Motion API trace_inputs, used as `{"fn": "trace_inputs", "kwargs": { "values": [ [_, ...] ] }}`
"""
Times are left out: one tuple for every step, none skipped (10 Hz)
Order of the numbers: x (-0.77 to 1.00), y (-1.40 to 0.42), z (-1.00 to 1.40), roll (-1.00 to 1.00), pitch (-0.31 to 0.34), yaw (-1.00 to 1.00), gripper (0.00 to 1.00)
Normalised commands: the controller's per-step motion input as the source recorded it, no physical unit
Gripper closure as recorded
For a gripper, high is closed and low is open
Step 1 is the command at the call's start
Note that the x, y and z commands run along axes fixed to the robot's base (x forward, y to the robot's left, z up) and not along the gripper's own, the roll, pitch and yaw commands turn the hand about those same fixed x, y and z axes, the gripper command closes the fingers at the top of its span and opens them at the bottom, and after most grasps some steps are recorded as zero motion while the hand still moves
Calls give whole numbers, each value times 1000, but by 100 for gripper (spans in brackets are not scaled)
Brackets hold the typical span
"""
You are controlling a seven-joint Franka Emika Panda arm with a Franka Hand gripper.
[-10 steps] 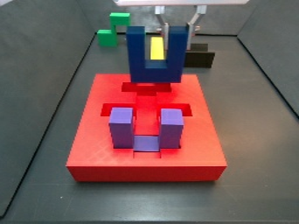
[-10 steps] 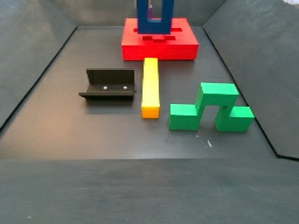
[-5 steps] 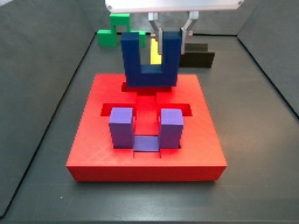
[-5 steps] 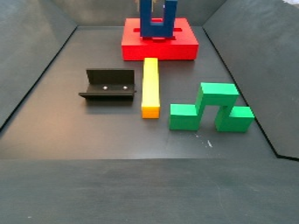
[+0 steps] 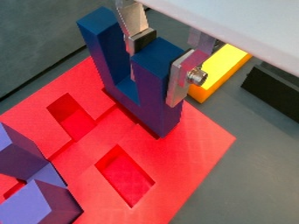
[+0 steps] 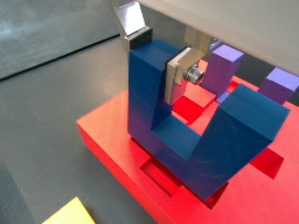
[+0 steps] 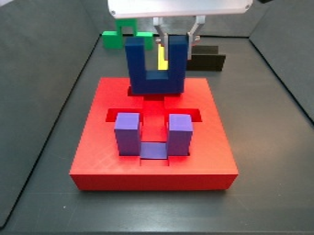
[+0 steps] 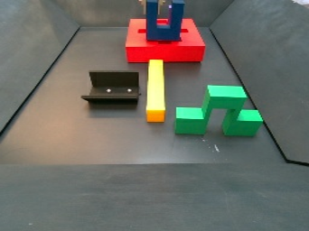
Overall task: Pick up the blue object. Move up. Place the blue object on the fixture. Regrasp the blue object. Move to above the board. Insert the blue object.
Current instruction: Insert the blue object.
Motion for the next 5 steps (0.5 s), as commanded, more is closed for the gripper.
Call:
{"fn": "trace_inputs", "kwargs": {
  "values": [
    [-140,0,-131,-33,-111,3,100],
    [-117,0,-131,-49,-111,9,100],
    [-111,0,-86,-100,-121,14,100],
    [-103,0,-66,-116,-123,0,100],
    [-89,0,-117,-101,-116,0,100]
  ]
}}
